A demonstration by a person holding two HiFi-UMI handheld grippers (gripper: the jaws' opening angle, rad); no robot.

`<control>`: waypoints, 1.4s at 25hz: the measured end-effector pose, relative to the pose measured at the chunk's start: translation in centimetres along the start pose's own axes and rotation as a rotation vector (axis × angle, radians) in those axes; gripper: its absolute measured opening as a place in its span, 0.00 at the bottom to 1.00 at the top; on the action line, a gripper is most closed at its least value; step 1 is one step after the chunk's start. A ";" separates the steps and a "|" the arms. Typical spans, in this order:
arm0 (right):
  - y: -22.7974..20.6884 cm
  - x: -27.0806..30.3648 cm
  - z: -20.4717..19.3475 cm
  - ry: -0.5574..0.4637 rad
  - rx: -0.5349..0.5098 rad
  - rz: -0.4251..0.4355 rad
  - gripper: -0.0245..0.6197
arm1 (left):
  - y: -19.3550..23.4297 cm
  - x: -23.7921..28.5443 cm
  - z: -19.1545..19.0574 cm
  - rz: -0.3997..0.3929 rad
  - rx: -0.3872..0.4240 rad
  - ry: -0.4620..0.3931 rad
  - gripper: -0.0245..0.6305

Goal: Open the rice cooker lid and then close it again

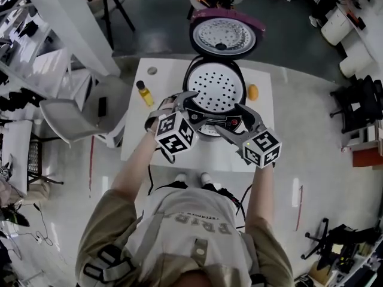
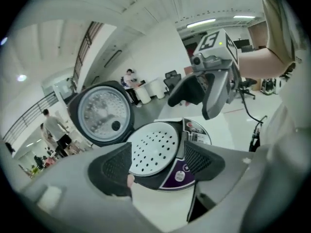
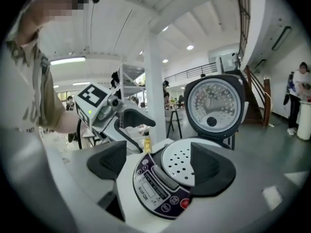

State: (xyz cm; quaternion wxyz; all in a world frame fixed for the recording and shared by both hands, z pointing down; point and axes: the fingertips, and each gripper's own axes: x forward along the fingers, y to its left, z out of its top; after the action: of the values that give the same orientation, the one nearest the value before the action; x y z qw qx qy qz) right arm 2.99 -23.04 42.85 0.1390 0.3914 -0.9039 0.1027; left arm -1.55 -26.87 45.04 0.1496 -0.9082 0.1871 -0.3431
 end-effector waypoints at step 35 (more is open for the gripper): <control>-12.7 -5.4 11.9 -0.300 0.057 -0.253 0.68 | 17.7 -4.7 4.3 0.300 -0.110 -0.185 0.57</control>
State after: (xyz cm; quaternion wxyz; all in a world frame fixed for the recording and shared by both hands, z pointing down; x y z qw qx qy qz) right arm 13.87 -31.45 30.81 0.0038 0.5167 -0.8547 0.0504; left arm -6.11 -39.88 32.19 0.1656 -0.9047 0.3244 -0.2210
